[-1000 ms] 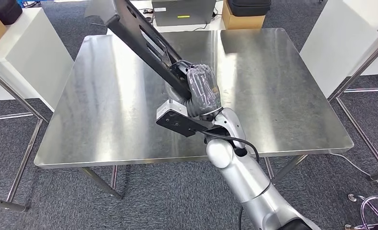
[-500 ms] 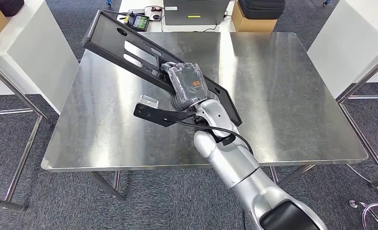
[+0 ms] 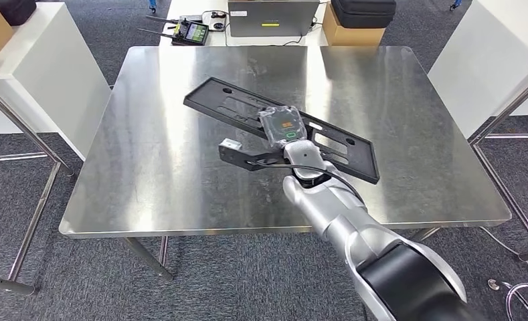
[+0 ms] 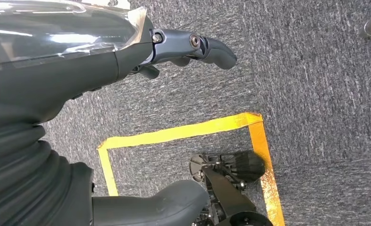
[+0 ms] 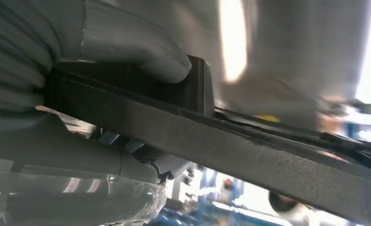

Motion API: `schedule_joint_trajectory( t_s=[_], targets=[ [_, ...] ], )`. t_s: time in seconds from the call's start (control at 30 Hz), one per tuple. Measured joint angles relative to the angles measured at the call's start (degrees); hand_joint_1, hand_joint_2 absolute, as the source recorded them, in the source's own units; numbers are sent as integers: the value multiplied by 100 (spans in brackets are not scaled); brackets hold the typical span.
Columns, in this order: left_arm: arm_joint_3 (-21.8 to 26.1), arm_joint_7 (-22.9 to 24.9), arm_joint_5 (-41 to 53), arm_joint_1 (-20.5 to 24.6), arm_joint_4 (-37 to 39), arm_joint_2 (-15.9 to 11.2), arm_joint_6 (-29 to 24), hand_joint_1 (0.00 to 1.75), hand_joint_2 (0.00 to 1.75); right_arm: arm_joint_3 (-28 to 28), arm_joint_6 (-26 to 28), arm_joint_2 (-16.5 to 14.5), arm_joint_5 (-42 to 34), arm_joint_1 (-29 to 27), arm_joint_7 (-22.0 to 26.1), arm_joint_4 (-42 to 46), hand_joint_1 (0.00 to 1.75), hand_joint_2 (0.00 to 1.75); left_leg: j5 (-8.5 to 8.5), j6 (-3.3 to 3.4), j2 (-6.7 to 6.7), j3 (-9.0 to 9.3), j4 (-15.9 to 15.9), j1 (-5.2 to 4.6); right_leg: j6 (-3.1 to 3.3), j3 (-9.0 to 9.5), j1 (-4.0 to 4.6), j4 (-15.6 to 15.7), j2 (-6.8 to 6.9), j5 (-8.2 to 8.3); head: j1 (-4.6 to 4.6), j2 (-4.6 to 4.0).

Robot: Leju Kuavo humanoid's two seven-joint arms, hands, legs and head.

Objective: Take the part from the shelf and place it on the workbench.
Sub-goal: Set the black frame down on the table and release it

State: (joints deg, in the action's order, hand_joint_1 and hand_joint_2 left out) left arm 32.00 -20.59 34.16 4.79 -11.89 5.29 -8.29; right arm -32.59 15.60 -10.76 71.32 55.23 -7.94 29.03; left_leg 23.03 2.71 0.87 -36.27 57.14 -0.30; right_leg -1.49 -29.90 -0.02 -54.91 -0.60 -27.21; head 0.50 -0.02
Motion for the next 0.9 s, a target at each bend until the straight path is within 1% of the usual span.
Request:
schedule_joint_trajectory(
  t_s=[0.23, 0.3, 0.37, 0.47, 0.63, 0.77, 0.9],
  targets=[
    [0, 1, 15, 25, 0, 0, 1, 0, 175, 61, 13, 97, 24, 72, -17, -441, 175, 175, 2, -2, -20, -1, 1, 13, -6, -6, 1, -1, -6, 3, 1, 1],
    [0, -2, 28, 26, 0, 0, 4, 0, 175, 74, 22, 112, 80, 81, -108, -501, 175, 175, 3, -3, -21, -1, 1, 22, -5, -9, 1, -1, -6, 2, 2, 1],
    [0, -10, 55, 29, 0, 0, 14, 0, 175, 77, 43, 165, 191, 82, -297, -566, 175, 175, 2, -4, -20, 0, 1, 27, -4, -15, 2, -1, -6, 1, 2, 0],
    [0, -17, 94, 35, 0, 0, 29, 0, 175, 95, 79, 342, 274, 69, -515, -707, 175, 175, 2, -4, -9, 1, 1, 32, -3, -24, 2, -1, -1, 0, 1, 1],
    [0, -20, 145, 45, 0, -4, -1, 0, 175, 223, 111, 674, 278, -51, -678, -946, 175, 175, 1, -4, -9, 1, 1, 26, -6, -4, 2, -1, -3, 3, 1, 1],
    [-2, -35, 231, 85, 0, -15, -61, 0, 175, 321, 178, 856, 325, -139, -737, -1065, 0, 0, 1, -4, -18, 1, 2, 23, -7, -6, 2, -1, -7, 5, 2, 0],
    [-3, -33, 305, 112, -2, -17, -118, 0, 175, 433, 232, 972, 400, -155, -755, -1124, 0, 0, 1, -4, -18, 1, 2, 27, -7, -5, 2, -1, -6, 4, 2, 1]
  ],
)
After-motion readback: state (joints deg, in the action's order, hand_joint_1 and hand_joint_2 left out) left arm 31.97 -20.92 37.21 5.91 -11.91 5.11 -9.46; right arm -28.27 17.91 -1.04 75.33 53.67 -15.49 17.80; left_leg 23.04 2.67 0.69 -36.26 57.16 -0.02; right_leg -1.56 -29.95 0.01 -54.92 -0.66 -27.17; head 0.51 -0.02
